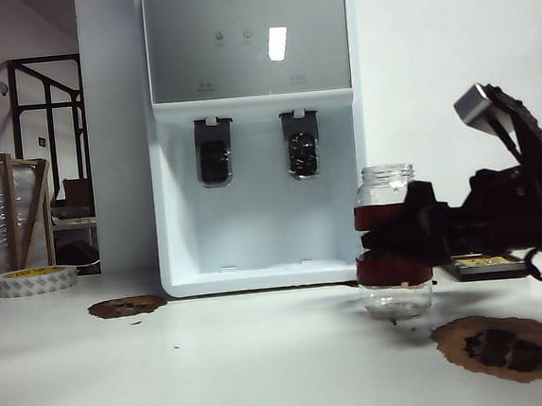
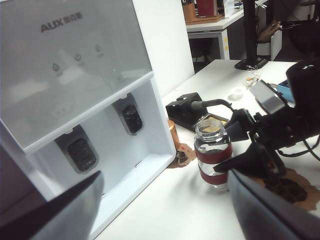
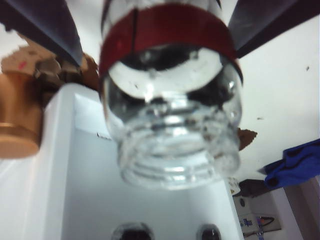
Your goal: Pick up the water bottle with two loops of red belts, then reach the front water dispenser and gently press the gray-black baffle horizontally to get a little water.
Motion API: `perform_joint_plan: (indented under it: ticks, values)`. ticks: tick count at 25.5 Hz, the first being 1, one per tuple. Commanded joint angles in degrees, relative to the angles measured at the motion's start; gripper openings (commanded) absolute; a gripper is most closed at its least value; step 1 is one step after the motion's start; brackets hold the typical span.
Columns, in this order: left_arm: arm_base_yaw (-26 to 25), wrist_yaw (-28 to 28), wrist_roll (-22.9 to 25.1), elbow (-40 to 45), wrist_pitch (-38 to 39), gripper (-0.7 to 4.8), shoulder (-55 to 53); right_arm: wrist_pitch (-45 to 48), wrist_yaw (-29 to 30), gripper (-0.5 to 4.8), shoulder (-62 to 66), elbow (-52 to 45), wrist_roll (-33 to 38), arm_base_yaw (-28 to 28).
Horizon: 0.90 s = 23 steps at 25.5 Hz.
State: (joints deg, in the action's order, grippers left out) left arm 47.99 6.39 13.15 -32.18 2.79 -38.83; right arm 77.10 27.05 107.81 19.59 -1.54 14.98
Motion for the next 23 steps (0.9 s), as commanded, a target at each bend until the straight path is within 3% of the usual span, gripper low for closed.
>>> perform_joint_plan:
  ticks: [1,5,16,18,23]
  values:
    - [0.0,0.0,0.5,-0.3,-0.4,4.00,0.0,0.5,0.4,4.79,1.0,1.7,0.3,0.4]
    - [0.0,0.1,0.6,-0.3,-0.4,4.00,0.0,0.1,3.4,4.79,5.0,3.4,0.4,0.9]
    - [0.0,0.1,0.6,-0.3,-0.2,4.00,0.0,0.5,2.7,4.79,5.4,3.6,0.4,1.7]
    - [0.0,0.1,0.6,-0.3,-0.2,4.00,0.0,0.5,2.8,4.01,5.4,3.6,0.4,1.7]
    - [0.0,0.4,0.6,-0.3,-0.2,4.00,0.0,0.6,2.9,3.34,5.4,3.6,0.2,1.7]
